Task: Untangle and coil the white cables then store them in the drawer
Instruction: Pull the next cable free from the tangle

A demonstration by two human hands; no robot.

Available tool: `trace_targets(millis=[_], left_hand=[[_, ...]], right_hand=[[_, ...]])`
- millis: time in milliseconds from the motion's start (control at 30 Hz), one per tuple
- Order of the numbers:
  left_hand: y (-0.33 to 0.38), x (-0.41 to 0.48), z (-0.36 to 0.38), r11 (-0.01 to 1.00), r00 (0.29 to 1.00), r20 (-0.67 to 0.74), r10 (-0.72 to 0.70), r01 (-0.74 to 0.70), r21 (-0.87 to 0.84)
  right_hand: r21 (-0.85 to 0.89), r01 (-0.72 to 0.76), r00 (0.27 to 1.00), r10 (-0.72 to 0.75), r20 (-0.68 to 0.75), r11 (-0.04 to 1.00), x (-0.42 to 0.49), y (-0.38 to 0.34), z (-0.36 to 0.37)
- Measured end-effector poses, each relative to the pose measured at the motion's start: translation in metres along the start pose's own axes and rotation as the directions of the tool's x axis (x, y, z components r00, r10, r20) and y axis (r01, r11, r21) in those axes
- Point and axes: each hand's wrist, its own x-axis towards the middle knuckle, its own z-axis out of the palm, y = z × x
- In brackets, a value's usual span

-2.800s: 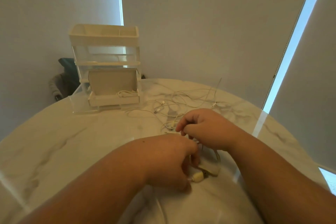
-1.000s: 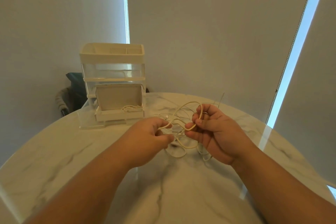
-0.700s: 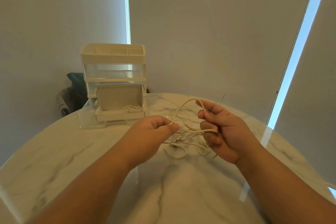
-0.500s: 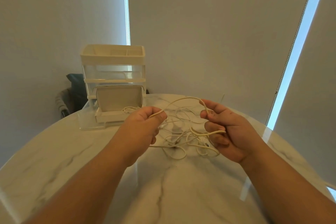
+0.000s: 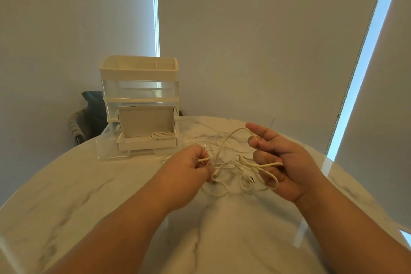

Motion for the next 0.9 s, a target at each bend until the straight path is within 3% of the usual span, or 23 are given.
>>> trace_targets(millis=[100,333,467,567,633,667,733,800,900], left_hand=[[-0.002,0.000,-0.011,0.999,0.995,-0.092,-0.039,0.041,0.022],[0.004,-0.002,-0.015,0.995,0.989,-0.130,-0.074,0.063,-0.080],[0.000,0.002,-0.017,0.968,0.970,-0.210,-0.122,0.070,-0.239],[0.004,0.001,-0.020,0.954,0.939,-0.324,-0.114,0.013,-0.298],[0.003,0.003,-0.023,0.933,0.909,-0.401,-0.117,-0.038,-0.358],[0.003,0.004,-0.025,0.919,0.891,-0.438,-0.117,-0.070,-0.388],[0.002,0.004,-0.029,0.894,0.860,-0.501,-0.102,-0.142,-0.425],[0.004,0.003,-0.030,0.876,0.842,-0.536,-0.053,-0.219,-0.430],[0.009,0.001,-0.028,0.855,0.845,-0.534,0.007,-0.282,-0.435]], right_hand=[[-0.035,0.012,1.000,-0.012,0.004,0.999,0.000,-0.001,-0.002],[-0.289,0.049,0.995,-0.072,-0.067,0.956,0.005,0.013,0.002],[-0.165,0.070,0.991,-0.087,-0.102,0.984,0.007,0.011,0.002],[-0.008,-0.037,0.989,0.037,0.141,0.999,0.005,0.006,-0.006],[-0.100,-0.165,0.905,0.191,0.379,0.981,0.000,0.004,-0.010],[-0.232,-0.195,0.848,0.283,0.448,0.953,-0.002,0.005,-0.012],[-0.563,-0.178,0.786,0.460,0.412,0.807,-0.006,0.011,-0.011],[-0.801,-0.136,0.816,0.524,0.243,0.584,-0.008,0.016,-0.009],[-0.921,-0.072,0.951,0.306,0.053,0.383,-0.006,0.015,-0.003]])
